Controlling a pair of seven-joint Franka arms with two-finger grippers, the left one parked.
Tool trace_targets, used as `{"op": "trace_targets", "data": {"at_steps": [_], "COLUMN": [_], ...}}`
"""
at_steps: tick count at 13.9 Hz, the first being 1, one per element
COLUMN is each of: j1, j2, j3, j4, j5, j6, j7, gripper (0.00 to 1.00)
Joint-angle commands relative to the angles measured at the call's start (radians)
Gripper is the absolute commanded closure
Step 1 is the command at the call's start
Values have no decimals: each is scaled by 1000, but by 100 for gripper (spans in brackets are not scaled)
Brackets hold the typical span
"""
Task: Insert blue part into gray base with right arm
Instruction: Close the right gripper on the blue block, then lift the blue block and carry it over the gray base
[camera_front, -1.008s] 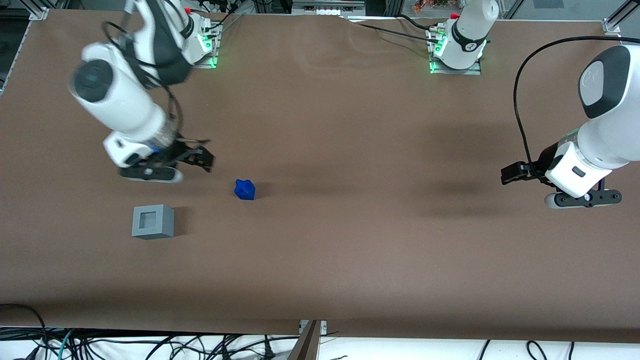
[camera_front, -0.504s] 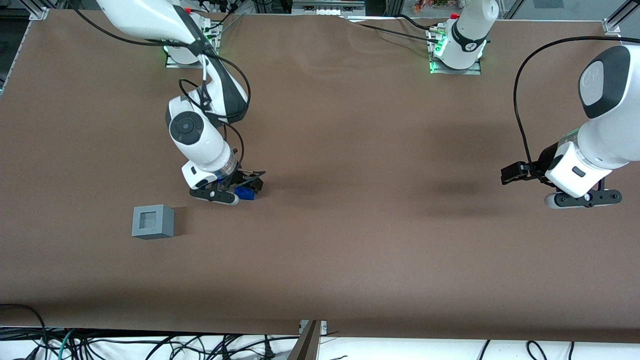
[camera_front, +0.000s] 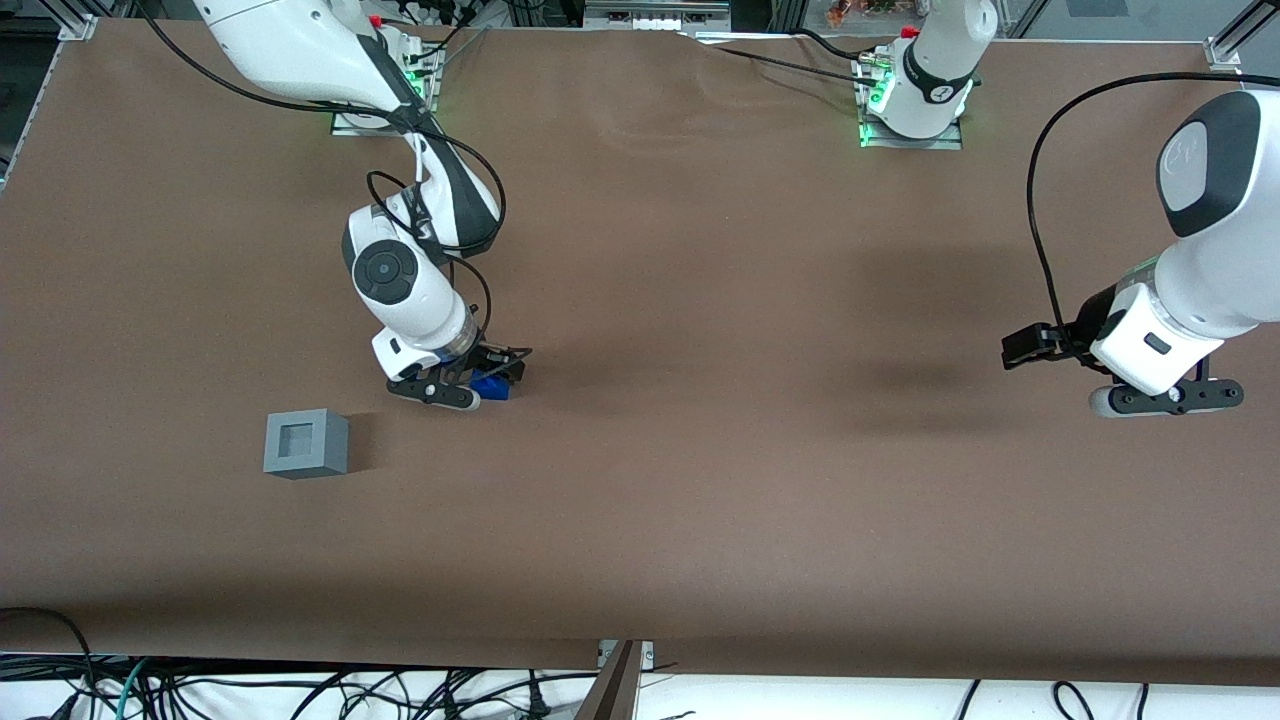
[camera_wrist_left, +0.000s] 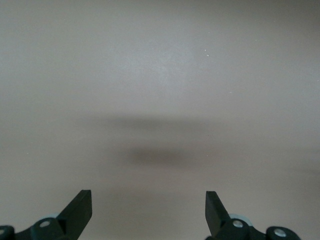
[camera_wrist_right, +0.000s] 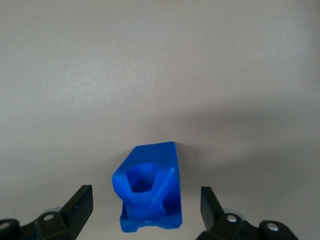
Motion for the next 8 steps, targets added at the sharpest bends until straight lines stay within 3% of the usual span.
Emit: {"op": "trace_targets", "data": {"at_steps": [1,3,5,8], "j1": [15,15,12,6], "j2": [-15,-15,-19,-35], "j3": [-2,-4,-7,-39], "j4": [-40,-39,-28,50], "j5": [-16,-17,-23,-23], "j6": [42,40,33,-83], "j7": [24,18,-7,-85], "gripper": [28,49,61,62]}}
